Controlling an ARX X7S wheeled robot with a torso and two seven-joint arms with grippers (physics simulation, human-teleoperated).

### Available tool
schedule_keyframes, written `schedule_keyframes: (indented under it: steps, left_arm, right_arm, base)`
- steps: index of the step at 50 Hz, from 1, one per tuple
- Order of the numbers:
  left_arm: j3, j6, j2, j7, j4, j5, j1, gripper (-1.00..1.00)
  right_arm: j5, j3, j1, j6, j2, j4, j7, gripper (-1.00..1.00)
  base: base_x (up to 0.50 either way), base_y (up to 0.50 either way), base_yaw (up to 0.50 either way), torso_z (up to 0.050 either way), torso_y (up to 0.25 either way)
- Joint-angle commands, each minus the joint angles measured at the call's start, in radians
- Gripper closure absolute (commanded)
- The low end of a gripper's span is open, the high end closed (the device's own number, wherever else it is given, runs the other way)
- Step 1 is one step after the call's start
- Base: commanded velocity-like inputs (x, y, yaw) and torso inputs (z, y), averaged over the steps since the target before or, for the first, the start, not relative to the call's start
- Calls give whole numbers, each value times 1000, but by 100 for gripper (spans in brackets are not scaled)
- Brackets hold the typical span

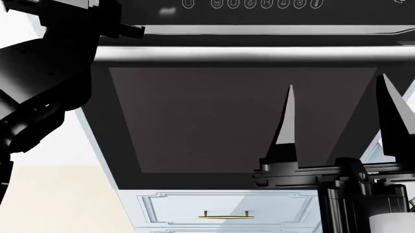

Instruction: Preheat the oven by turning the temperature knob.

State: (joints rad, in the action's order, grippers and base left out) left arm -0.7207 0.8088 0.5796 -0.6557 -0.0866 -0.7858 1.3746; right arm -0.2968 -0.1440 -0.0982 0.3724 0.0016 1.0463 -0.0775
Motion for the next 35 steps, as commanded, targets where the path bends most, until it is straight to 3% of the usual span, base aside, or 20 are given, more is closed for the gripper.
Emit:
schedule_keyframes:
  steps: [1,35]
  left_arm:
    - [-50,-19,-14,49,10,-79,2,100]
    - [-80,-13,-12,70,11,-46,28,100]
  right_arm:
    - [-1,-1,1,0,0,1,0,-100]
    - [-3,-3,-5,5,0,1,1,-100]
  base:
    - [0,0,-4,0,0]
    - [4,-1,-5,0,0]
